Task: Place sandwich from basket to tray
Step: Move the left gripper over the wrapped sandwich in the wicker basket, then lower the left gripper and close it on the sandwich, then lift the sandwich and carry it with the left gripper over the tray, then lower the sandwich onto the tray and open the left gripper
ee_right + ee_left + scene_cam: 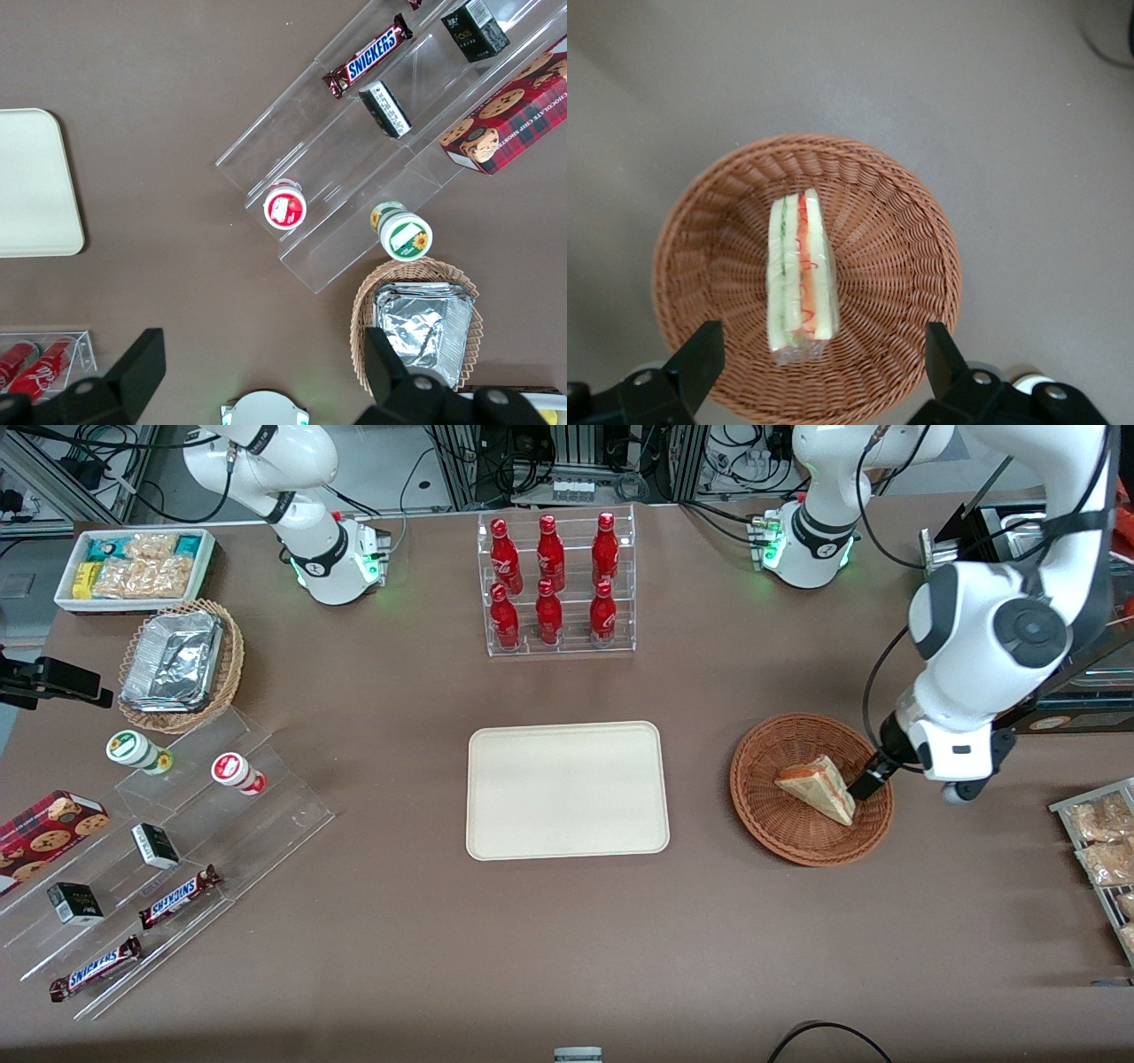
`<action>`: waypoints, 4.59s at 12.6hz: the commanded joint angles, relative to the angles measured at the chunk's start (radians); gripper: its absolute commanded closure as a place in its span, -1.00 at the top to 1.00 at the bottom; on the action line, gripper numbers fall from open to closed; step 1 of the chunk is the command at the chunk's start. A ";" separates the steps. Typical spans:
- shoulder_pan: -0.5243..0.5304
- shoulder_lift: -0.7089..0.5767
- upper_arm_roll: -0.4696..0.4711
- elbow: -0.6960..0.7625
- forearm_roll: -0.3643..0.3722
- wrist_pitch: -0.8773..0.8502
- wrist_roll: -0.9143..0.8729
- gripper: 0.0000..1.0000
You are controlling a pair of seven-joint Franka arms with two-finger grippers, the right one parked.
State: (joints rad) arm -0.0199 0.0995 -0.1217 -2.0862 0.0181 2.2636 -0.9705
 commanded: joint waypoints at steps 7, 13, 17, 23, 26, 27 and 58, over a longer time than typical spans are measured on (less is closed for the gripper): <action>-0.005 0.075 -0.006 -0.107 0.002 0.226 -0.218 1.00; -0.020 0.103 -0.009 -0.124 0.013 0.220 -0.215 1.00; -0.020 0.095 -0.009 -0.152 0.014 0.218 -0.221 1.00; -0.020 0.135 -0.009 -0.150 0.016 0.229 -0.226 1.00; -0.018 0.160 -0.009 -0.149 0.066 0.229 -0.229 0.99; -0.020 0.160 -0.009 -0.147 0.066 0.229 -0.234 0.88; -0.614 0.572 -0.042 0.663 0.066 0.013 0.088 -1.00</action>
State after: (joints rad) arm -0.6094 0.6352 -0.1723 -1.4616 0.0746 2.2385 -0.9008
